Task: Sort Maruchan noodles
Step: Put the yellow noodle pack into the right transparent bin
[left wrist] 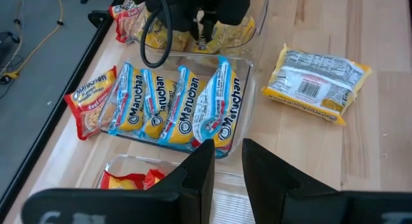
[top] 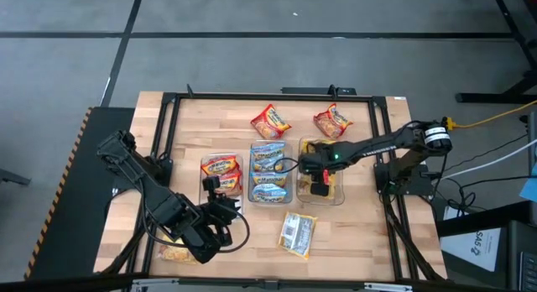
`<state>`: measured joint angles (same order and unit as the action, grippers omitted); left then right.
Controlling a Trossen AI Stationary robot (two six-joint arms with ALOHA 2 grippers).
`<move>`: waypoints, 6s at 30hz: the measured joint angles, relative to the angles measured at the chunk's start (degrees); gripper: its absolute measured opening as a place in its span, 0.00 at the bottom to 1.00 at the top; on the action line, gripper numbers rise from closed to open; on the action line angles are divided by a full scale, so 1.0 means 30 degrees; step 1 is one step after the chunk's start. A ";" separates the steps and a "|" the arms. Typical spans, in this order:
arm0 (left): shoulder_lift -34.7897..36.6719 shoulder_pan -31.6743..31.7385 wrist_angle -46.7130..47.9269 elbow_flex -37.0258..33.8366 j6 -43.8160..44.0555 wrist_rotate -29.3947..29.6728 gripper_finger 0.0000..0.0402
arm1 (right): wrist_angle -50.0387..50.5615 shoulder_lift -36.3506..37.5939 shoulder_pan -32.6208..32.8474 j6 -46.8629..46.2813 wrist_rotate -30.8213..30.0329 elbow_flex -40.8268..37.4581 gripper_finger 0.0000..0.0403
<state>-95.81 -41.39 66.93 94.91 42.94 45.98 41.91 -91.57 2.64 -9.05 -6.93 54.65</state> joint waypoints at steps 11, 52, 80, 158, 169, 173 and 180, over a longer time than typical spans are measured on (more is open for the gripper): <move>0.0000 0.0000 -0.0232 0.0000 0.0000 0.0015 0.18 | 0.3020 0.0000 0.0006 -0.0344 -0.2103 0.2436 0.01; 0.0022 0.0051 -0.0106 0.0000 -0.0007 0.0138 0.18 | 0.3457 -0.0588 1.4296 -1.5386 -0.2763 0.8944 0.04; 0.0022 0.0000 -0.0224 0.0000 0.0029 -0.0226 0.18 | -0.0988 -0.8080 1.4518 -1.4908 -0.6356 0.8274 0.47; 0.0022 -0.0069 -0.0532 -0.0009 0.0000 -0.1047 0.18 | 1.6021 0.0556 -0.3892 -1.1753 1.0834 1.0775 0.00; 0.0022 0.0044 -0.0530 -0.0007 0.0000 -0.1013 0.18 | 1.4914 0.0325 -0.4556 -1.0393 1.2299 0.8429 0.00; 0.0022 0.0044 -0.0519 -0.0007 -0.0007 -0.1013 0.18 | 1.3228 0.0180 -0.4965 -1.0125 1.2805 0.8422 0.00; 0.0022 0.0044 -0.0487 -0.0007 -0.0007 -0.1013 0.18 | 1.3191 -0.0022 -0.6115 -0.9858 1.3010 0.8429 0.00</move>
<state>-95.74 -41.25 65.47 94.89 42.92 42.94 81.48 -91.64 -15.70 -38.63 32.10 79.94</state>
